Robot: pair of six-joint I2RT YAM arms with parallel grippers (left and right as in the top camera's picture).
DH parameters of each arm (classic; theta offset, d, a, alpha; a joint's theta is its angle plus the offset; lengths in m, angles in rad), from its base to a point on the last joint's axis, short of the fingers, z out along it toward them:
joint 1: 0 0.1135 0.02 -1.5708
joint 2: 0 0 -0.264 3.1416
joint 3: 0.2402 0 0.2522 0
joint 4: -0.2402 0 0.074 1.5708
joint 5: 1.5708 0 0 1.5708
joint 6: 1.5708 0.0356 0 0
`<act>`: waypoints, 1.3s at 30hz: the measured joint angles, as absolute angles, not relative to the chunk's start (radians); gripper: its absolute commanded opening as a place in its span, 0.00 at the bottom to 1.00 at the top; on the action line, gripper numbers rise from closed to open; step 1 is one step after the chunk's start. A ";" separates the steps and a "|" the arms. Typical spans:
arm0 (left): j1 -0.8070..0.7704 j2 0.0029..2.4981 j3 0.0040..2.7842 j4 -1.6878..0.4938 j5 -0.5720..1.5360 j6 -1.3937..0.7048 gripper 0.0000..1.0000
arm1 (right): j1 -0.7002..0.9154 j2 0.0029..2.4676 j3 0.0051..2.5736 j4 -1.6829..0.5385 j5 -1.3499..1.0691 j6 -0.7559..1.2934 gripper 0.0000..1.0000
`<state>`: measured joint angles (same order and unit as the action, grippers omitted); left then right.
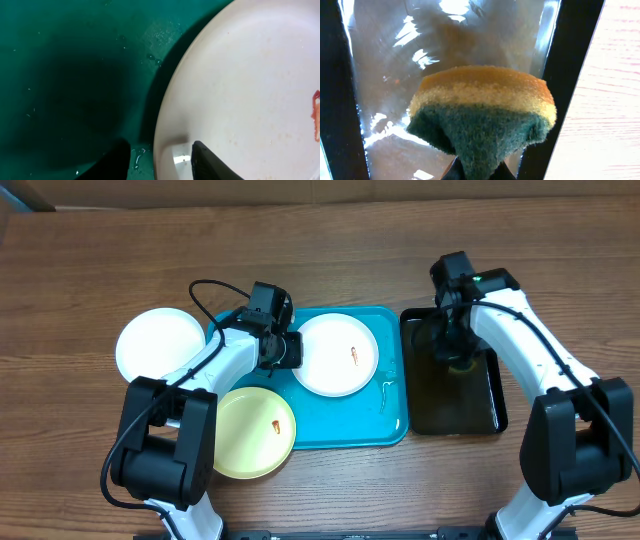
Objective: Clean dirty plates on tray and stack at the side
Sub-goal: 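Lift the sponge with the right gripper and carry it toward the white plate, then scrub the white plate held by the left gripper with the sponge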
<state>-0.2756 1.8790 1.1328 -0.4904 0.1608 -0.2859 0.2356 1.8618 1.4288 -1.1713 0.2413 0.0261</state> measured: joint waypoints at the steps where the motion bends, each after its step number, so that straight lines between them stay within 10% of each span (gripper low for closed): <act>1: -0.276 1.879 1.133 -0.489 0.161 -0.286 0.41 | 0.244 1.862 1.433 -1.172 0.247 0.026 0.04; 5: -0.275 1.879 1.133 -0.465 0.158 -0.287 0.04 | 0.294 1.862 1.474 -1.166 0.267 0.026 0.04; 34: -0.275 1.879 1.133 -0.463 0.157 -0.289 0.06 | 0.586 2.019 1.422 -0.727 0.214 0.045 0.04; 39: -0.275 1.879 1.133 -0.463 0.157 -0.289 0.06 | 0.586 2.040 1.420 -0.725 0.221 0.046 0.25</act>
<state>-0.2752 1.8790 1.1328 -0.4633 0.1570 -0.2890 0.5861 2.0396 1.4197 -0.7254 0.2207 0.0460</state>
